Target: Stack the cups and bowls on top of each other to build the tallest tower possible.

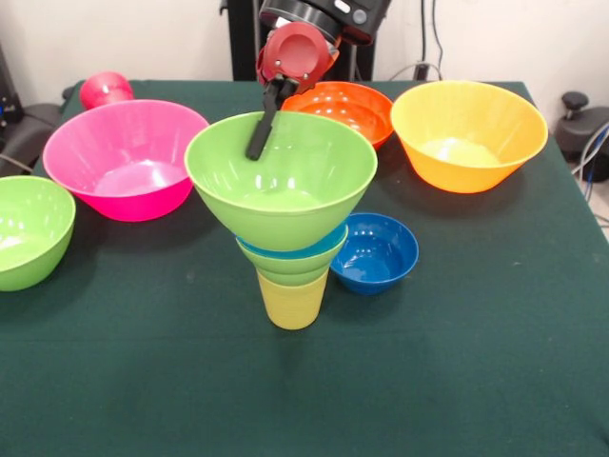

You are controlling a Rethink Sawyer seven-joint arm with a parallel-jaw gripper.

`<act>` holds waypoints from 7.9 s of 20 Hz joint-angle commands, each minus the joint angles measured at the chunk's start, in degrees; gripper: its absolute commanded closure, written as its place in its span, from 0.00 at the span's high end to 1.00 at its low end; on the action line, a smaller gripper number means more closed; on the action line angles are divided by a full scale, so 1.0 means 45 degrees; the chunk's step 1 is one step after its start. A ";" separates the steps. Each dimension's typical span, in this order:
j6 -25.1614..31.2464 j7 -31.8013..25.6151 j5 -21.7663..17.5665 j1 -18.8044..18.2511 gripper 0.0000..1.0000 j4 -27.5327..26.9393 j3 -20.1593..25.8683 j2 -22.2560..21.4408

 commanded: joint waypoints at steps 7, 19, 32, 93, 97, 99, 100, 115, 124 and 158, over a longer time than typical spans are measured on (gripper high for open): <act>0.0649 0.0547 0.0075 0.0221 0.00 -0.0032 0.1021 0.0149; 0.0157 0.0670 -0.0688 -0.0226 0.00 0.0467 0.1359 -0.0136; -0.0053 0.0826 -0.0532 -0.0137 0.00 0.0760 0.1343 -0.0151; -0.0728 0.0919 -0.0299 0.0067 1.00 0.0660 0.1265 0.0311; -0.0734 0.0924 -0.0340 0.0032 1.00 0.0648 0.1329 0.0299; -0.0740 0.0917 -0.0394 -0.0011 1.00 0.0657 0.1367 0.0279; -0.0738 0.0904 -0.0406 -0.0018 1.00 0.0659 0.1366 0.0275; -0.0412 0.0642 -0.0296 0.0083 1.00 0.0608 0.1040 0.0088; 0.0851 0.0282 -0.0793 -0.0476 1.00 0.0723 0.1358 -0.1271; 0.1747 0.0805 -0.1224 -0.0409 1.00 0.2713 0.1582 -0.3389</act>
